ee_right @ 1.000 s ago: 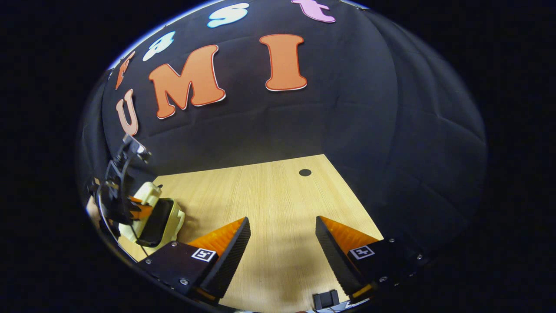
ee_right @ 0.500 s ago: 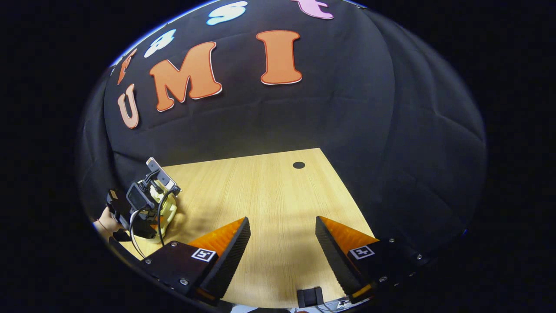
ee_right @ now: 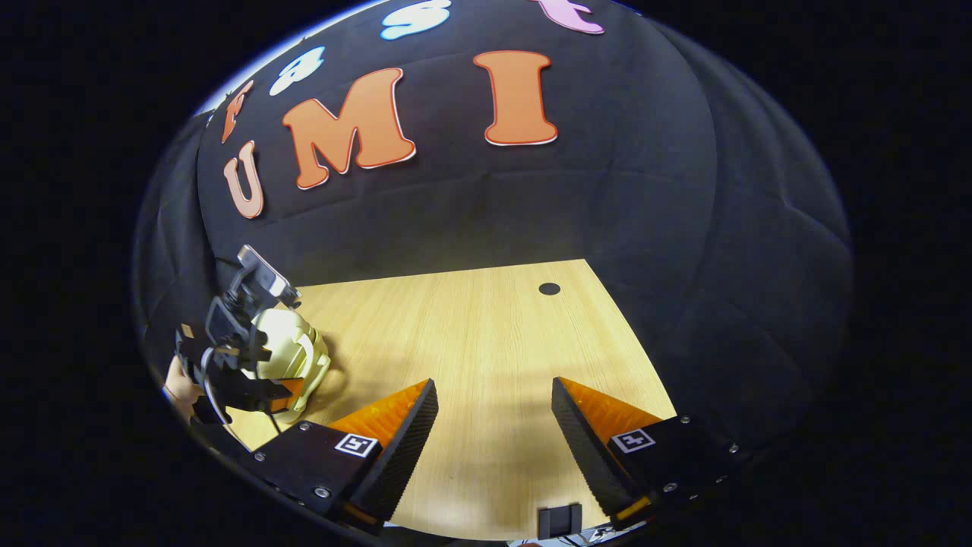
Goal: First open the suitcase, pack the skin care products into it, and then close the suitcase.
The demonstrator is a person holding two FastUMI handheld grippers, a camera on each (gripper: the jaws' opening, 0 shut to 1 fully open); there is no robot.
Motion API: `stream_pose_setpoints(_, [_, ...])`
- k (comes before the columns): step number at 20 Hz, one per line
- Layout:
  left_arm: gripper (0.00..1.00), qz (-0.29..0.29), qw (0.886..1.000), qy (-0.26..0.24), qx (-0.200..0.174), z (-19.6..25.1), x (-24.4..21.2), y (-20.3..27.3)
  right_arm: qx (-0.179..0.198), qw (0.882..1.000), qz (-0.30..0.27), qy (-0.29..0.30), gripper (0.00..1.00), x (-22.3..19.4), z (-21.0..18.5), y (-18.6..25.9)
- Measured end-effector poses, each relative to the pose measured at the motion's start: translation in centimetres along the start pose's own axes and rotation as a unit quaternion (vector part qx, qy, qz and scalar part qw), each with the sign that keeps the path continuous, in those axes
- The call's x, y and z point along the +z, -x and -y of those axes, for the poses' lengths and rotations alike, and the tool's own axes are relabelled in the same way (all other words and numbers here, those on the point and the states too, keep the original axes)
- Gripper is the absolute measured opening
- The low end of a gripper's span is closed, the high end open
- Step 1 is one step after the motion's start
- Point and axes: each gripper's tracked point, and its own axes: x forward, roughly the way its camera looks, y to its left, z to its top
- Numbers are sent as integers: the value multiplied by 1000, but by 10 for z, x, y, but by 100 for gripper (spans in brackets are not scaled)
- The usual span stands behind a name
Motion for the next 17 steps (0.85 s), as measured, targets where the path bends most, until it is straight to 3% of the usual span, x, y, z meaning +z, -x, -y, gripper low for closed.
stream_pose_setpoints(3, [98,104,993,55,-2,-30,45,51,12,999,30,-7,96,21,-28,8])
stream_pose_setpoints(7, [98,246,959,133,-40,-61,95,127,-4,994,108,15,96,57,-50,22])
stream_pose_setpoints(12, [98,336,918,211,-19,-99,88,184,-3,982,187,41,96,85,-83,45])
stream_pose_setpoints(14, [98,350,908,231,-18,-109,80,194,5,979,199,45,100,86,-94,51])
stream_pose_setpoints(15, [98,351,904,243,-16,-118,75,198,8,978,204,46,95,87,-99,53])
stream_pose_setpoints(17, [98,359,894,270,-5,-136,66,206,11,975,213,52,95,86,-106,55])
